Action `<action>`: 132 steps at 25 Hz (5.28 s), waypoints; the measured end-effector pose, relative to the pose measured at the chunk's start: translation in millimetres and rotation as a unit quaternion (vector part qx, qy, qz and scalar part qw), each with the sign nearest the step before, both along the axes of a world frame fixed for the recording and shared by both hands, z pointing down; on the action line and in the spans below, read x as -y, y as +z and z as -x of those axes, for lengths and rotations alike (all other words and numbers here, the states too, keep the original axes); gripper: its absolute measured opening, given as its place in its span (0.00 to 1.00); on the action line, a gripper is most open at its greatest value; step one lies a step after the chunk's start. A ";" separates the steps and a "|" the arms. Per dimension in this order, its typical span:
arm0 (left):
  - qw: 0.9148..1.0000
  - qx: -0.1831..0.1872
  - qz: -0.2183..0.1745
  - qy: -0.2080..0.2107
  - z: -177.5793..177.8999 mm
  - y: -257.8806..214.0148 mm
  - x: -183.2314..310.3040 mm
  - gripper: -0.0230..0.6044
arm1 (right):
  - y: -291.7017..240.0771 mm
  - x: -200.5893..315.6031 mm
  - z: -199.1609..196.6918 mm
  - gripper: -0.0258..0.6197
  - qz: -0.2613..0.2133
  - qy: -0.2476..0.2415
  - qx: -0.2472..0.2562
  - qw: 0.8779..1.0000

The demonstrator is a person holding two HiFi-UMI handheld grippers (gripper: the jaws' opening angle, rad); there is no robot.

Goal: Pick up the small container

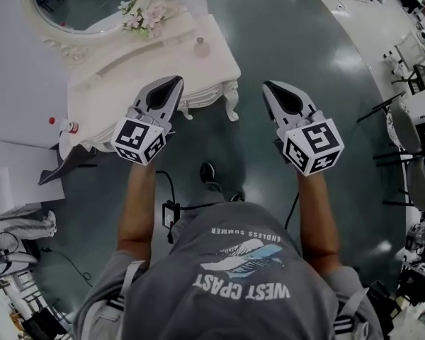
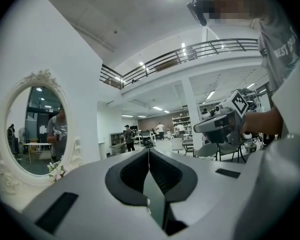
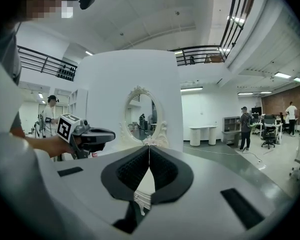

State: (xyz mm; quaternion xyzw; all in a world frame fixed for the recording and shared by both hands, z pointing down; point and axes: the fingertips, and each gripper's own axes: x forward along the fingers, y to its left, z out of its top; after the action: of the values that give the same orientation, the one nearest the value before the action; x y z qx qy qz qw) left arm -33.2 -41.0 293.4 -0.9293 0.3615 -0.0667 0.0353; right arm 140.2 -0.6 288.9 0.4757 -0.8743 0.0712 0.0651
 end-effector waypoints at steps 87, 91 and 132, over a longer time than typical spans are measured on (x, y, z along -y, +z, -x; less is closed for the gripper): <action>0.988 0.010 0.155 -0.022 -27.5 230.5 325.7 0.41 | 127.0 321.8 1.5 0.08 0.127 -0.054 -0.050 0.989; 0.987 0.015 0.159 -0.034 -32.4 250.7 334.1 0.57 | 136.3 323.2 -5.6 0.08 0.137 -0.051 -0.050 0.988; 0.983 0.060 0.148 -0.092 -51.8 337.3 367.5 0.27 | 182.0 334.7 -25.3 0.08 0.184 -0.032 -0.052 0.981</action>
State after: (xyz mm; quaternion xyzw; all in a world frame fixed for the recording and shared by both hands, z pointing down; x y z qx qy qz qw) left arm 18.6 -408.4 630.7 -0.8813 0.4292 -0.1776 -0.0870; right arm 165.5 -335.3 470.9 0.4305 -0.8565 0.2040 0.1987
